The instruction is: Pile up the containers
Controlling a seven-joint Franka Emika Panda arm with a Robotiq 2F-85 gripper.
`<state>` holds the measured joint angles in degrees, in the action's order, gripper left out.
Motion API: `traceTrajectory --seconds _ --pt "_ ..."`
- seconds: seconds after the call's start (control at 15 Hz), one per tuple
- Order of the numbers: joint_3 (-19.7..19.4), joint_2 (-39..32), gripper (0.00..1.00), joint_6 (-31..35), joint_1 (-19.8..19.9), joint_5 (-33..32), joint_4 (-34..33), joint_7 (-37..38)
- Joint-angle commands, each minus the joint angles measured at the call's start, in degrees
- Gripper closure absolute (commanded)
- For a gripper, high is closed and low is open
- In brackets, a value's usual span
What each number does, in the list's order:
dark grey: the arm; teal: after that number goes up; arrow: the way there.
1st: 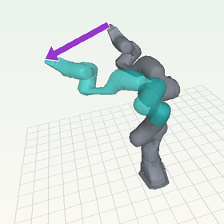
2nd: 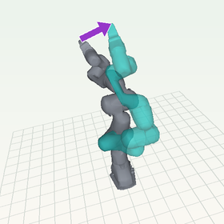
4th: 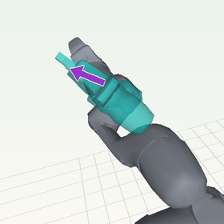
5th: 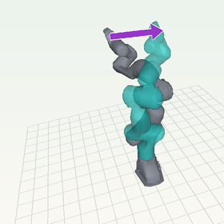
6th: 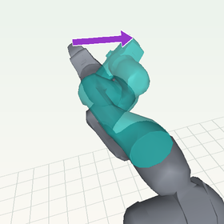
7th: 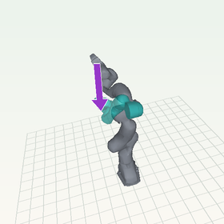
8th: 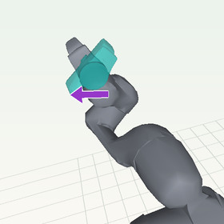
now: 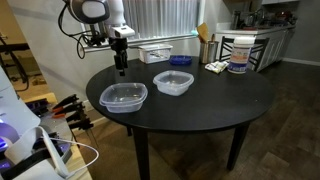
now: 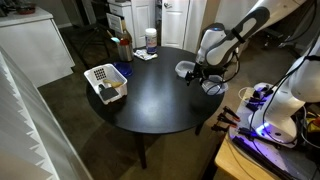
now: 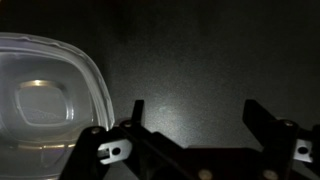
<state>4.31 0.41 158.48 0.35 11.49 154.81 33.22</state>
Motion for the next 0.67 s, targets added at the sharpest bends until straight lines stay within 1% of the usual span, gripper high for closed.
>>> traceTrajectory --seconds 0.0,0.13,0.27,0.47,0.6 --pt "-2.16 -2.79 0.0 2.48 -0.15 -13.32 0.02 13.82" --pt "-4.2 -2.64 0.0 -0.12 -0.62 -22.59 -0.67 22.83" --pt "-5.58 -1.98 0.0 -2.29 -0.96 -29.39 -1.22 29.48" --pt "-6.32 -1.76 0.0 -5.46 -0.89 -36.3 -2.32 36.36" --pt "-6.27 -1.99 0.0 -7.4 -0.79 -38.41 -2.84 38.6"
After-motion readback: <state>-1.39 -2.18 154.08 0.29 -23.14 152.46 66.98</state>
